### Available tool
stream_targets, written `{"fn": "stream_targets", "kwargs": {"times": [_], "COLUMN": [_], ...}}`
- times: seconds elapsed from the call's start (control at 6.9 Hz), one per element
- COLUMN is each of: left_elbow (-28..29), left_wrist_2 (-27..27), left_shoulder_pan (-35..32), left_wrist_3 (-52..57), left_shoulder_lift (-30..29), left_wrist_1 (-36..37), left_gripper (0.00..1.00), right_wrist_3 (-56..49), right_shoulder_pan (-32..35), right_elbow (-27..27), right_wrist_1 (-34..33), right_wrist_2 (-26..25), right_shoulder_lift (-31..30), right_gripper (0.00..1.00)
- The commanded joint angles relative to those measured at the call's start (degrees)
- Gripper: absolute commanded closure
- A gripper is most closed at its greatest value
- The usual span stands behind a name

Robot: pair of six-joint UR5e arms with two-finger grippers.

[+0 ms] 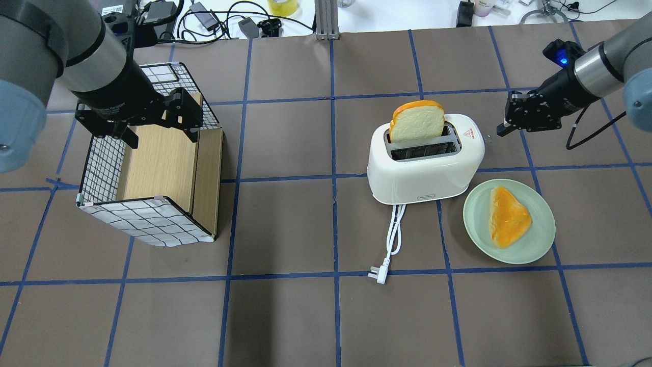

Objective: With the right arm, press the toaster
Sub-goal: 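Lift the right gripper up and away from the toaster lever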

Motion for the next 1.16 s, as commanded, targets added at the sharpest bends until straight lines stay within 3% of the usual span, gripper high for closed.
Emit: {"fn": "stream_targets", "kwargs": {"times": [0.0, 0.43, 0.58, 0.72, 1.01], "left_elbow": [0.0, 0.0, 0.0, 0.0, 0.0], "left_wrist_2": [0.0, 0.0, -0.08, -0.09, -0.09], "left_shoulder_pan": [0.0, 0.0, 0.0, 0.0, 0.0], "left_wrist_3": [0.0, 0.0, 0.0, 0.0, 0.0], "left_shoulder_lift": [0.0, 0.0, 0.0, 0.0, 0.0], "left_wrist_1": [0.0, 0.0, 0.0, 0.0, 0.0], "left_gripper": [0.0, 0.0, 0.0, 0.0, 0.0], "right_wrist_3": [0.54, 2.55, 5.61, 8.78, 16.51], "right_shoulder_pan": [1.3, 5.94, 10.23, 15.76, 24.48], "right_elbow": [-5.49, -19.27, -22.8, -24.49, -25.21], "right_wrist_1": [5.35, 18.98, 20.5, 21.73, 22.01], "right_wrist_2": [-2.87, -10.93, -16.1, -21.02, -24.57], "right_shoulder_lift": [-2.67, -3.82, -3.82, -3.9, -3.9], "right_gripper": [1.0, 1.0, 1.0, 1.0, 1.0]}}
